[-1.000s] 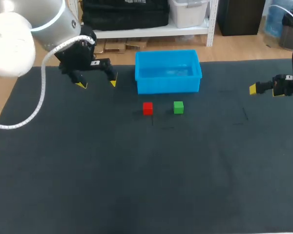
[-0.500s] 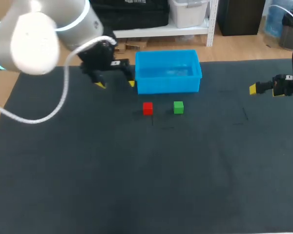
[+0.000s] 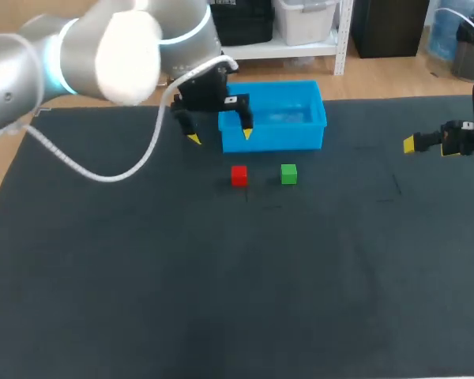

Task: Use the left arm to pick the red cube and place it into the blue plastic box first, then use the right arm to grasp the green cube and put it into the same blue plastic box after the first action is fully finished.

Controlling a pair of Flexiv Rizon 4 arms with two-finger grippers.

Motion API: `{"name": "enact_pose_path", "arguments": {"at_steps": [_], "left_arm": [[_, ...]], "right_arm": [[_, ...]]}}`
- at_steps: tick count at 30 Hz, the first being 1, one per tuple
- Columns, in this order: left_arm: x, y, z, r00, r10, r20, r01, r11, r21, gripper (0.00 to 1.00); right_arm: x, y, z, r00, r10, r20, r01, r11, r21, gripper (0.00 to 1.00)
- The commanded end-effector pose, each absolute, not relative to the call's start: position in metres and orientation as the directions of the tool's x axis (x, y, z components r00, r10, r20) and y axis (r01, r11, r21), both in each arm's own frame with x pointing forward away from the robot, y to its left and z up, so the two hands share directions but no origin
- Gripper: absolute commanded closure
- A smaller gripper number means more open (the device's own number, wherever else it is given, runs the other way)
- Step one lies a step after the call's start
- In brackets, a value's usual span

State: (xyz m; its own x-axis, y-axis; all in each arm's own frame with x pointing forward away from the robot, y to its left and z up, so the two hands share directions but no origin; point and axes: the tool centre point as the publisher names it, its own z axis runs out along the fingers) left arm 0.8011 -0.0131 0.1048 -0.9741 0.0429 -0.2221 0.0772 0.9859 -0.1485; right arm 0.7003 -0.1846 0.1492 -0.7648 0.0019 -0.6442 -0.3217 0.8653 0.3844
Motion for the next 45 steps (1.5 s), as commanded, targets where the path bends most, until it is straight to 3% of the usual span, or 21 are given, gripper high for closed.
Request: {"name": "enact_pose_path", "arguments": {"at_steps": [1, 45], "left_arm": [[0.809, -0.022, 0.108, -0.982, 0.038, -0.186, 0.055, 0.995, -0.088, 0.0], [0.807, -0.037, 0.029, -0.969, 0.057, -0.241, 0.077, 0.994, -0.076, 0.0]], "right_arm": [[0.7, -0.185, 0.149, -0.765, 0.001, -0.644, -0.322, 0.866, 0.384, 0.0], [0.7, -0.185, 0.149, -0.765, 0.001, -0.644, -0.322, 0.866, 0.384, 0.0]]}}
